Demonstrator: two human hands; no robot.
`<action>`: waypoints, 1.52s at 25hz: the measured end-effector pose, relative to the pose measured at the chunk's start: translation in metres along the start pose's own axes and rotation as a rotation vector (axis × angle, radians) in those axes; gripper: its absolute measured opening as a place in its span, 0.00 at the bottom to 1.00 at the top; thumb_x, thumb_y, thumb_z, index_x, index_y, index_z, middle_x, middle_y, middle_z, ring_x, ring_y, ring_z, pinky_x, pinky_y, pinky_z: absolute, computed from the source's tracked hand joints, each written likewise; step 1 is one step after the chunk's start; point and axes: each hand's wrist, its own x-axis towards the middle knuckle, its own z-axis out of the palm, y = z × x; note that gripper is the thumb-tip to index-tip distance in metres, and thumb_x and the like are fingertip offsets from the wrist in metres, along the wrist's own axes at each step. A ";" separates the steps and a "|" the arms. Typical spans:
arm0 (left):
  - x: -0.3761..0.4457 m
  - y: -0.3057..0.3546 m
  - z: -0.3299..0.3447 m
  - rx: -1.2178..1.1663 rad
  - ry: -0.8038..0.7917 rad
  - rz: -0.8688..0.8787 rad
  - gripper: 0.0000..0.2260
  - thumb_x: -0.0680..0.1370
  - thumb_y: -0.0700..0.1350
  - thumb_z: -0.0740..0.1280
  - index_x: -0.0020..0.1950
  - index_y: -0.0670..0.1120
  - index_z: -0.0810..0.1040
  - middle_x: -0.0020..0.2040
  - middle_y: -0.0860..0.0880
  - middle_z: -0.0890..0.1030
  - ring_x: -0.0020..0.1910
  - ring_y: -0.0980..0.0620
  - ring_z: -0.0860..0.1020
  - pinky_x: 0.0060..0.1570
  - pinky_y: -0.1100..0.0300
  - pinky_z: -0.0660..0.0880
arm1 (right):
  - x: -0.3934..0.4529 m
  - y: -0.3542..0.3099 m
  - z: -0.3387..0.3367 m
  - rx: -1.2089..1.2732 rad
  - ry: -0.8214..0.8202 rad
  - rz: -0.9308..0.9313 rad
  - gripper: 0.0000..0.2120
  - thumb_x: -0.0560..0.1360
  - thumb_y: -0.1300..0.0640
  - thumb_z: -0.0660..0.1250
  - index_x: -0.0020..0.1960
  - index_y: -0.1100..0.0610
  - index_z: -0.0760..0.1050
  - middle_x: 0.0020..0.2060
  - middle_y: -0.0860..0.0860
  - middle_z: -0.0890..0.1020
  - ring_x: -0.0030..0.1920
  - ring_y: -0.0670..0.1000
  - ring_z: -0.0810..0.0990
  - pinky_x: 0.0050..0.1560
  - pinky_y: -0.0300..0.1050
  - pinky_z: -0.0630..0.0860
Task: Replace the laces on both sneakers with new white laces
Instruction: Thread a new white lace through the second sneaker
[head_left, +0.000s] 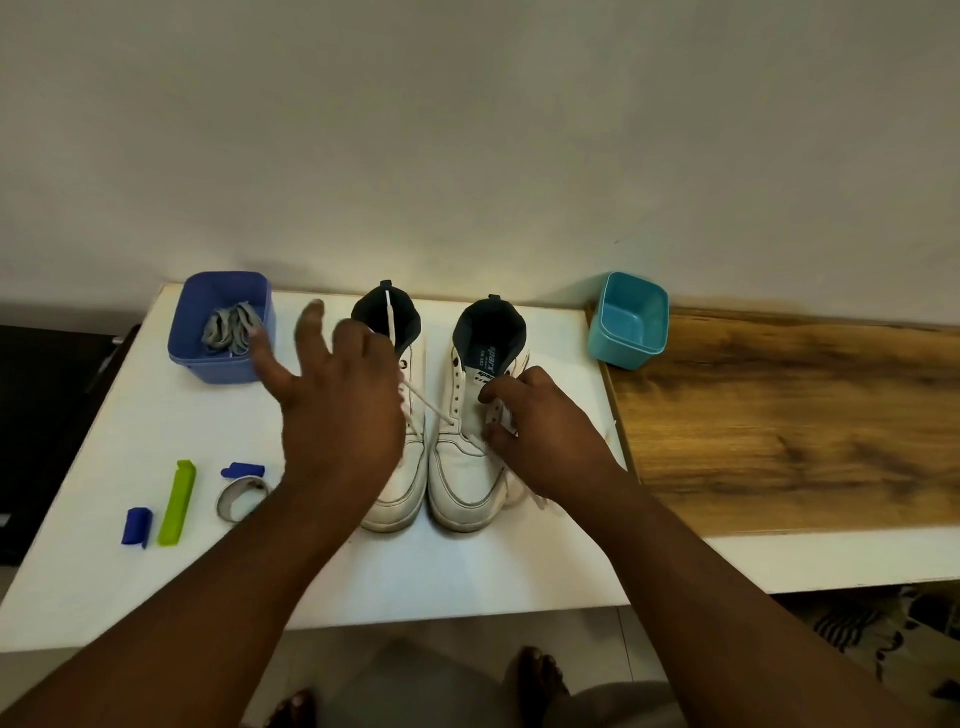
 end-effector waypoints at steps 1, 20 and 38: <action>0.002 -0.009 -0.003 0.006 0.043 -0.053 0.13 0.76 0.42 0.66 0.60 0.42 0.76 0.61 0.40 0.76 0.76 0.34 0.60 0.70 0.26 0.51 | 0.000 -0.001 0.000 -0.001 -0.003 0.006 0.17 0.79 0.51 0.70 0.67 0.44 0.75 0.59 0.49 0.74 0.49 0.50 0.79 0.46 0.42 0.78; -0.014 0.024 0.018 -0.272 -0.040 0.250 0.11 0.73 0.54 0.74 0.55 0.57 0.83 0.71 0.48 0.75 0.79 0.38 0.58 0.73 0.30 0.48 | -0.015 0.013 -0.010 -0.331 -0.437 0.275 0.22 0.72 0.47 0.78 0.61 0.53 0.76 0.54 0.50 0.81 0.54 0.53 0.81 0.54 0.52 0.81; 0.000 0.005 0.000 -1.315 -0.390 -0.396 0.14 0.76 0.48 0.57 0.41 0.55 0.83 0.37 0.51 0.82 0.39 0.47 0.82 0.41 0.46 0.79 | -0.001 0.003 -0.062 0.833 0.698 0.485 0.17 0.83 0.38 0.60 0.50 0.48 0.79 0.48 0.49 0.80 0.47 0.47 0.79 0.50 0.49 0.80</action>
